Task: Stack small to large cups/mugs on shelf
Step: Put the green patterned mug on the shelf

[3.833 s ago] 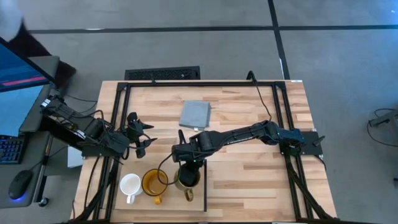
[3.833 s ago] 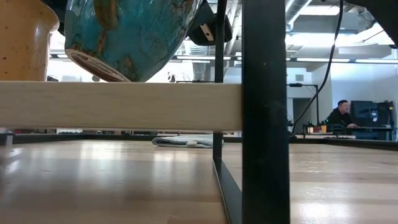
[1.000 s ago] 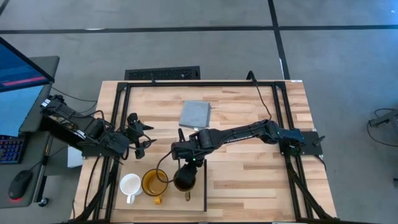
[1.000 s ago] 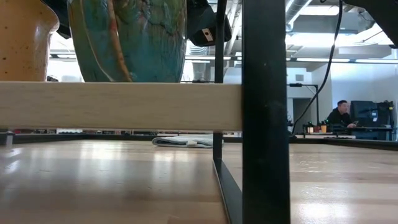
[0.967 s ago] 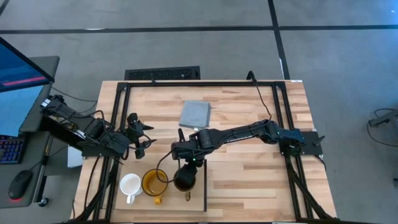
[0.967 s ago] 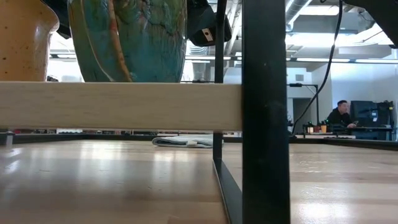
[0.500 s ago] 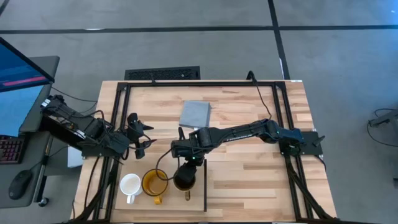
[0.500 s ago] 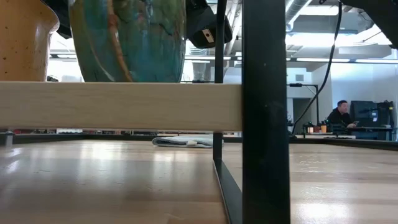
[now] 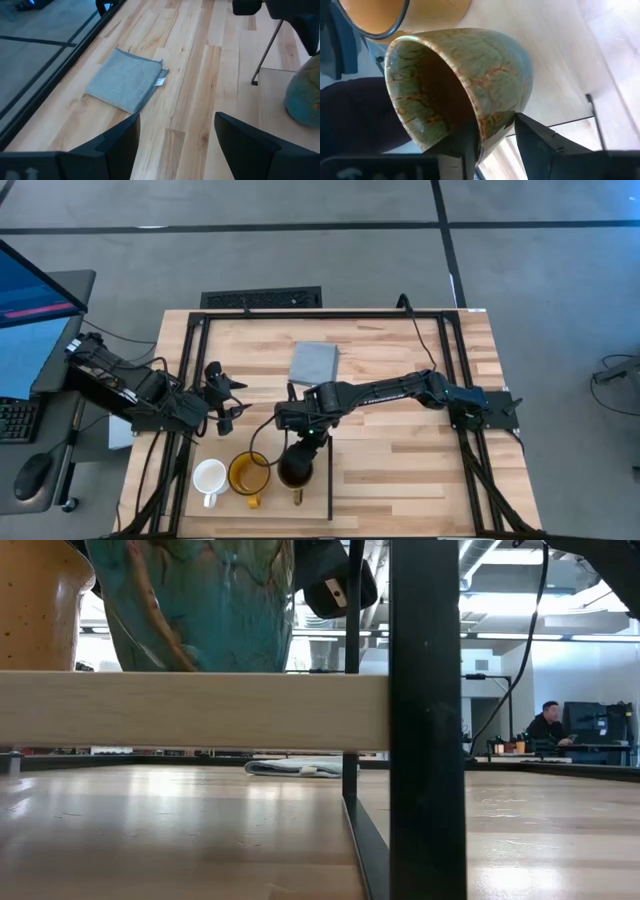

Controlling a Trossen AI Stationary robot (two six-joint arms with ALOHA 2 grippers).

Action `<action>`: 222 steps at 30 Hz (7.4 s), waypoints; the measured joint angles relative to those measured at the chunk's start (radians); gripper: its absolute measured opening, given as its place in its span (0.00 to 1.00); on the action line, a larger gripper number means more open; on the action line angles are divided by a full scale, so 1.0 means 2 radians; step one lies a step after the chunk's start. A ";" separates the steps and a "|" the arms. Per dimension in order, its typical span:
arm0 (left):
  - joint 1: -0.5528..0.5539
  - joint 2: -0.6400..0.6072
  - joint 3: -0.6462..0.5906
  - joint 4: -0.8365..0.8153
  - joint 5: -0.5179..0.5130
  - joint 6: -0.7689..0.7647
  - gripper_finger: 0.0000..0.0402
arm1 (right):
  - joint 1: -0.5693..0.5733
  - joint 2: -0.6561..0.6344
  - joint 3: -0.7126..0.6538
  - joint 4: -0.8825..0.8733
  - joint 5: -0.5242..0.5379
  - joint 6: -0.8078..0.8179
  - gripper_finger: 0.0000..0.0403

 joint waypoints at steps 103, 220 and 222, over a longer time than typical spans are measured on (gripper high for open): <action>0.000 0.000 0.000 0.000 0.013 -0.005 0.62 | -0.006 0.001 0.000 -0.004 -0.044 0.027 0.49; 0.000 0.000 0.000 -0.004 0.039 -0.030 0.62 | 0.005 0.001 0.000 0.062 -0.034 0.023 0.50; 0.000 0.000 0.000 -0.004 0.039 -0.031 0.62 | 0.005 0.001 0.000 0.061 -0.035 0.023 0.50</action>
